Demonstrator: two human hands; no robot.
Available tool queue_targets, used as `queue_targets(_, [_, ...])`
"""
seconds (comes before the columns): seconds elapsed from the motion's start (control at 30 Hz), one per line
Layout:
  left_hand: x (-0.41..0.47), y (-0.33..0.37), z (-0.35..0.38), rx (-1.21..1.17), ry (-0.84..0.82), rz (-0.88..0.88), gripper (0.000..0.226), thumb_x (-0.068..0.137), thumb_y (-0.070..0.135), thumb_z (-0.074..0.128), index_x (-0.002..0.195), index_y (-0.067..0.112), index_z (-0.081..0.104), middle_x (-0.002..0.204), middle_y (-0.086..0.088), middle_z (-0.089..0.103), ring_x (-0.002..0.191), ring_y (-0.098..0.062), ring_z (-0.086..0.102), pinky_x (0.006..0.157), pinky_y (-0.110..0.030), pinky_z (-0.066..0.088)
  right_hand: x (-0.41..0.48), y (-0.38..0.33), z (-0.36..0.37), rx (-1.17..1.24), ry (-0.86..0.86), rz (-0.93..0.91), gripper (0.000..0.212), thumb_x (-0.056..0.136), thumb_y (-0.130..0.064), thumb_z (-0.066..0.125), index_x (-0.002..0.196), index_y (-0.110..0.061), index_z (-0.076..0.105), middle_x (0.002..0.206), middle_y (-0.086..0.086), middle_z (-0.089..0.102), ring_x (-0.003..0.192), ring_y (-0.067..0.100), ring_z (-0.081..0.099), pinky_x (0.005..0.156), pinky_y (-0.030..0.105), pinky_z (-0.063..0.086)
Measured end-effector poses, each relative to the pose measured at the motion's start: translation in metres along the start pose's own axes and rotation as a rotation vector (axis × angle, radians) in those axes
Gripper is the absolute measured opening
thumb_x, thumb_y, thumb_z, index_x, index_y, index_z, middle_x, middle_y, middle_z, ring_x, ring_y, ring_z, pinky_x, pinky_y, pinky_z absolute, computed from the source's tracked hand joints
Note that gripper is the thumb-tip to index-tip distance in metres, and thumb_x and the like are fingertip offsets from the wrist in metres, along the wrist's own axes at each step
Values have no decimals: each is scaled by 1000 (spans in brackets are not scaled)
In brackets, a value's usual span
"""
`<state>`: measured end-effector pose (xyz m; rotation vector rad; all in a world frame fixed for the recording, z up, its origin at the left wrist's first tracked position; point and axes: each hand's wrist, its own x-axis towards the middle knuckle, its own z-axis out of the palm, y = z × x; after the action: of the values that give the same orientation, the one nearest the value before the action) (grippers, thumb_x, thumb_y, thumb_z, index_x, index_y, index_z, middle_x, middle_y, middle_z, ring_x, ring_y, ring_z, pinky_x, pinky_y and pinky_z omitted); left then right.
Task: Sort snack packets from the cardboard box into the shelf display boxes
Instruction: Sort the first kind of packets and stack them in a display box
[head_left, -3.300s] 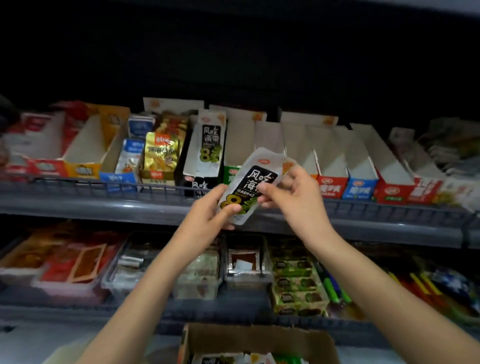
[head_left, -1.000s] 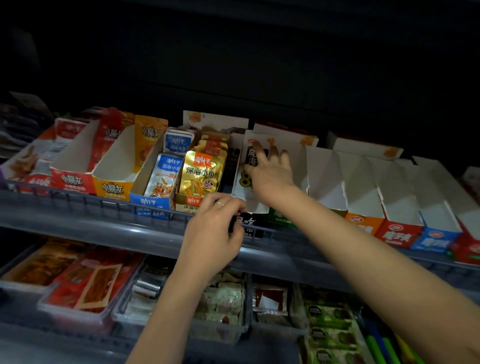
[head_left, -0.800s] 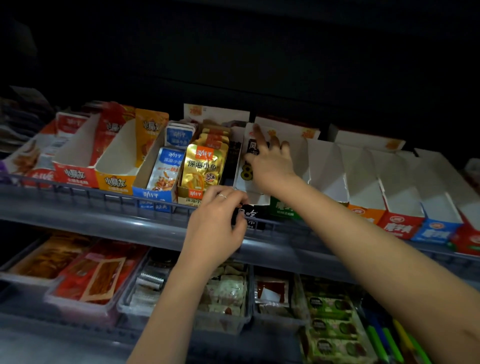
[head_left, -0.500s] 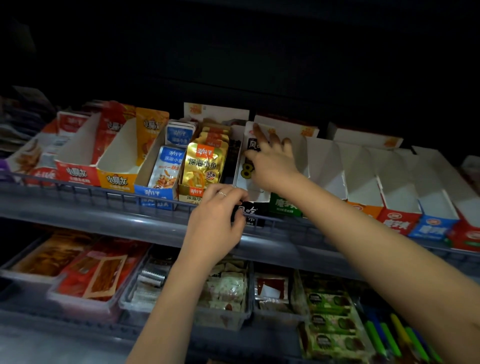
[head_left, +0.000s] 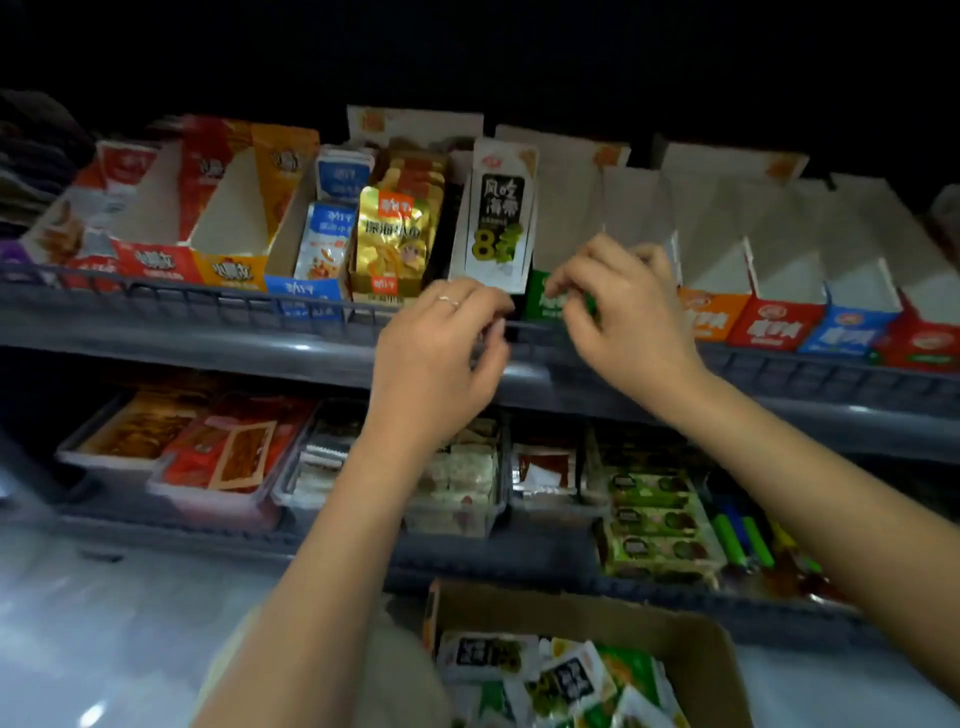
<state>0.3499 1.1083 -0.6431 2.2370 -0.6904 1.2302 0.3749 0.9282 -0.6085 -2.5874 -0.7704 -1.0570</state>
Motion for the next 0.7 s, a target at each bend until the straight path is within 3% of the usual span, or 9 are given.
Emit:
queue_targets(0.07, [-15, 22, 3, -39, -147, 70, 17, 87, 16, 50, 89, 10, 66, 84, -3, 66, 79, -22, 60, 61, -35, 48, -39, 4, -12, 63, -59, -50, 18, 82, -12, 47, 88, -12, 64, 90, 3, 57, 85, 21, 54, 79, 28, 28])
queue_targets(0.17, [-52, 47, 22, -74, -515, 146, 27, 85, 26, 42, 86, 13, 65, 80, -2, 65, 74, -26, 63, 54, -35, 50, -108, 13, -17, 105, -248, -61, 19, 84, -13, 45, 89, -11, 64, 91, 4, 57, 86, 19, 53, 77, 29, 34])
queue_targets(0.27, [-103, 57, 36, -70, -793, 152, 36, 86, 30, 33, 90, 13, 64, 84, -5, 67, 74, -29, 64, 54, -36, 49, -200, 7, -11, 358, -428, 235, 16, 89, -6, 49, 89, -13, 64, 91, -1, 56, 81, 14, 55, 71, 24, 40])
queue_targets(0.33, [-139, 59, 35, -39, -920, 120, 27, 93, 25, 38, 99, 14, 61, 90, -5, 66, 79, -27, 63, 58, -34, 45, -263, -3, -6, 494, -614, 451, 20, 92, -2, 52, 89, -18, 63, 89, -10, 53, 77, 6, 55, 67, 14, 40])
queue_targets(0.43, [-182, 64, 27, -83, -1050, 75, 20, 98, 24, 44, 106, 16, 61, 92, -2, 65, 81, -21, 61, 60, -31, 39, -350, -11, 6, 541, -1016, 593, 25, 92, 5, 48, 98, -12, 66, 92, -17, 53, 86, 1, 56, 70, 8, 37])
queue_targets(0.5, [-202, 70, 21, -116, -1084, 37, 24, 99, 30, 44, 106, 16, 63, 88, -1, 67, 78, -20, 62, 61, -31, 41, -398, -12, 18, 551, -1181, 678, 31, 90, 12, 43, 101, -4, 67, 101, -4, 62, 102, 15, 61, 77, 6, 36])
queue_targets(0.57, [-218, 76, 18, -134, -1119, -2, 29, 99, 36, 42, 105, 18, 63, 88, -2, 68, 79, -22, 62, 63, -33, 44, -433, -15, 30, 548, -1264, 740, 35, 88, 15, 41, 109, 0, 64, 117, 11, 61, 114, 24, 56, 84, 14, 39])
queue_targets(0.7, [-232, 88, 17, -185, -1157, 8, 31, 98, 39, 42, 102, 18, 64, 88, -3, 68, 78, -23, 61, 64, -33, 47, -472, -24, 58, 490, -1301, 797, 44, 87, 6, 54, 129, -8, 52, 142, 11, 43, 125, 27, 46, 94, 35, 44])
